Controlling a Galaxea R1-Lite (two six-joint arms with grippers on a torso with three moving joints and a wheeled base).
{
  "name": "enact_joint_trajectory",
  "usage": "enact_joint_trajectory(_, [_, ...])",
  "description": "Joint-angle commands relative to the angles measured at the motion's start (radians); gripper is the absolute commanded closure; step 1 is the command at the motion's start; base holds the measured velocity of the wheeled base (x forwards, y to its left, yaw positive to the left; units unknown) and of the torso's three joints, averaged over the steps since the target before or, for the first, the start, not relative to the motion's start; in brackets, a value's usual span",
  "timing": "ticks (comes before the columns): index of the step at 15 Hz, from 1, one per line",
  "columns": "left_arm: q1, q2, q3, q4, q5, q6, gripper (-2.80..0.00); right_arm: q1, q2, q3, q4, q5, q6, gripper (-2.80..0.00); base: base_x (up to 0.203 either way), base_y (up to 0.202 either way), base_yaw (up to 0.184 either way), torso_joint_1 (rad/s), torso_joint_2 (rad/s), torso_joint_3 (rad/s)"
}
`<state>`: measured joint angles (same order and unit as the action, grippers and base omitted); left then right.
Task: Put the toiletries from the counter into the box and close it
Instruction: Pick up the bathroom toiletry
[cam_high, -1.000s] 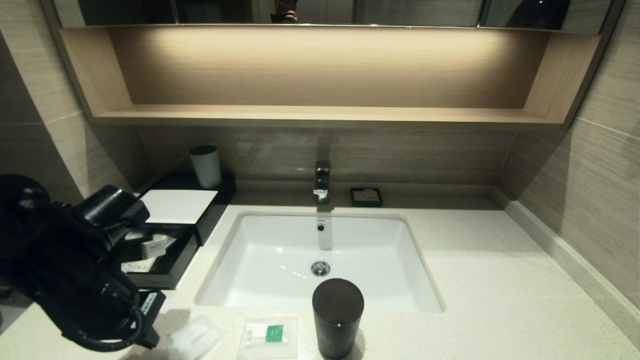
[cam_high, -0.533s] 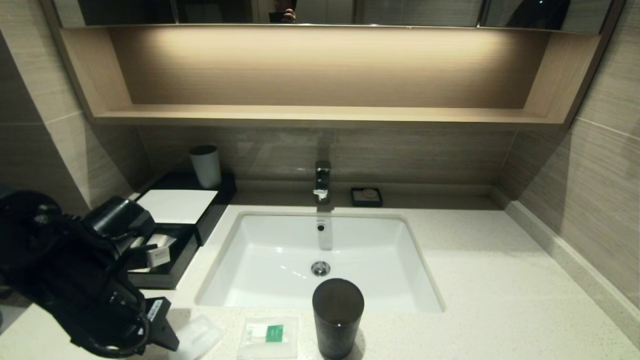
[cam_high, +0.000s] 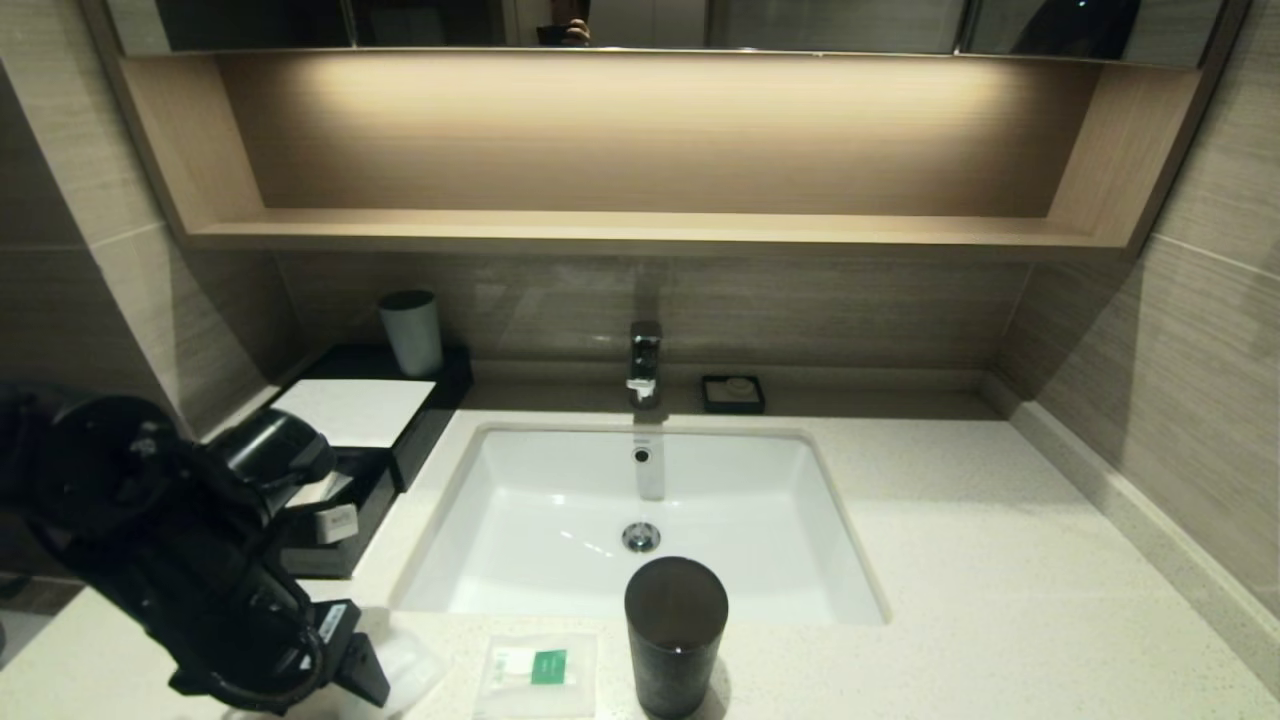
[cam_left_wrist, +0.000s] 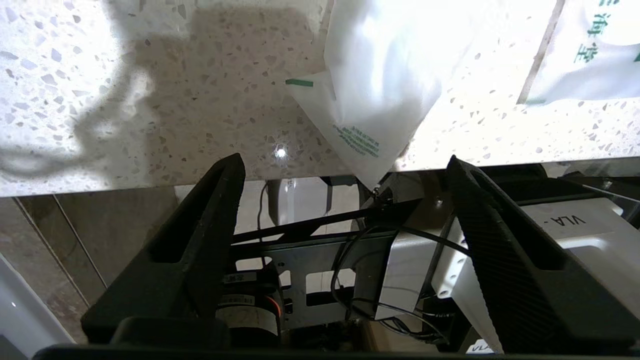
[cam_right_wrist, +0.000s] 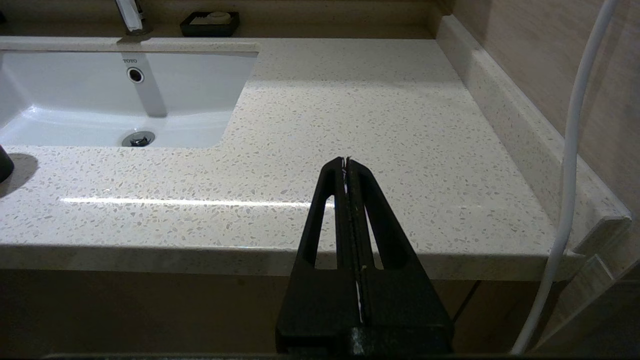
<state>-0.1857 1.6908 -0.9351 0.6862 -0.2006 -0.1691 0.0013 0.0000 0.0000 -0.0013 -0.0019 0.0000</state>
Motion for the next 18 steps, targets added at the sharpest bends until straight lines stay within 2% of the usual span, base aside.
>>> enact_joint_trajectory(1, [-0.001,0.047,-0.004,-0.006,-0.002,-0.001,-2.8,0.0,0.0,0.002,0.0,0.0,0.0,0.0,0.0,0.0,0.0,0.0,0.0,0.0])
enact_joint_trajectory(18, [-0.043,0.099,-0.017,-0.027,0.006,0.003,-2.8,0.0,0.0,0.0,0.0,0.0,0.0,0.0,0.0,0.0,0.0,0.0,0.0,0.0])
